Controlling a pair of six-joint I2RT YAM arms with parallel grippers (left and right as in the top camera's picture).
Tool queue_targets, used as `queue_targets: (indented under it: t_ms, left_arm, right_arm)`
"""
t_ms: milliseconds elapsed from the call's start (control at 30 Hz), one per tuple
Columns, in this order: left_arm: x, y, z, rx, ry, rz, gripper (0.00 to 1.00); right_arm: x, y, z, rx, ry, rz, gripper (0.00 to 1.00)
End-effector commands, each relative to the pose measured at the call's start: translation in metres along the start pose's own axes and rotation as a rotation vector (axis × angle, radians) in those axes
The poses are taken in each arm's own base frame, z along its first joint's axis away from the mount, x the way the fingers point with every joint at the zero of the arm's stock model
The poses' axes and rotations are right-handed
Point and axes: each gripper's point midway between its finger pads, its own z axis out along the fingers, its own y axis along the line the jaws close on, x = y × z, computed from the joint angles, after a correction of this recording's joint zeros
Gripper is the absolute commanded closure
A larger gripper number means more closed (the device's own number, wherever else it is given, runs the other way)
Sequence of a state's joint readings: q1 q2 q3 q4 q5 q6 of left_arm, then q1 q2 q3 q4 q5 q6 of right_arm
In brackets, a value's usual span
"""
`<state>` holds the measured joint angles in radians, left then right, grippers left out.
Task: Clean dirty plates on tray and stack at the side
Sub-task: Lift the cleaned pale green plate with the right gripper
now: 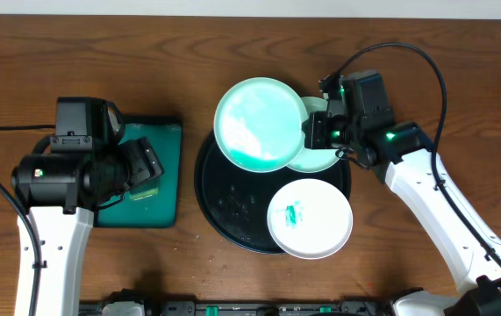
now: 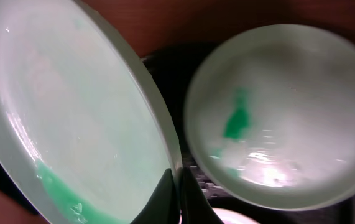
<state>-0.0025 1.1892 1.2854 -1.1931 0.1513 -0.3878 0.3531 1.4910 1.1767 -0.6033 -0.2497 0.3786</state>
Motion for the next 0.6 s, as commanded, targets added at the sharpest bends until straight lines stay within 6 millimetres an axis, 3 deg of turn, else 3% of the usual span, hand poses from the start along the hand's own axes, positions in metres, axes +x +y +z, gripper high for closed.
queue_targets:
  t_ms: [0,167,267,567]
  left_arm:
    - [-0.002,-0.002,-0.001,0.001,-0.002,0.014,0.17]
    - [-0.002,-0.002,-0.001,0.001,-0.002,0.014,0.17]
    - [-0.002,-0.002,-0.001,0.001,-0.002,0.014,0.17]
    - [0.0,-0.001,-0.001,-0.002,0.006,0.013,0.17]
  right_arm:
    - [-0.007,-0.02,-0.007,0.134,-0.043,-0.081,0.99]
    - [0.009,-0.042,-0.011,0.324,0.002,-0.164,0.99]
    - [0.027,-0.041,-0.012,0.366,0.057,-0.173,0.99]
    - [0.132,-0.022,-0.033,0.345,0.453,0.015,0.99]
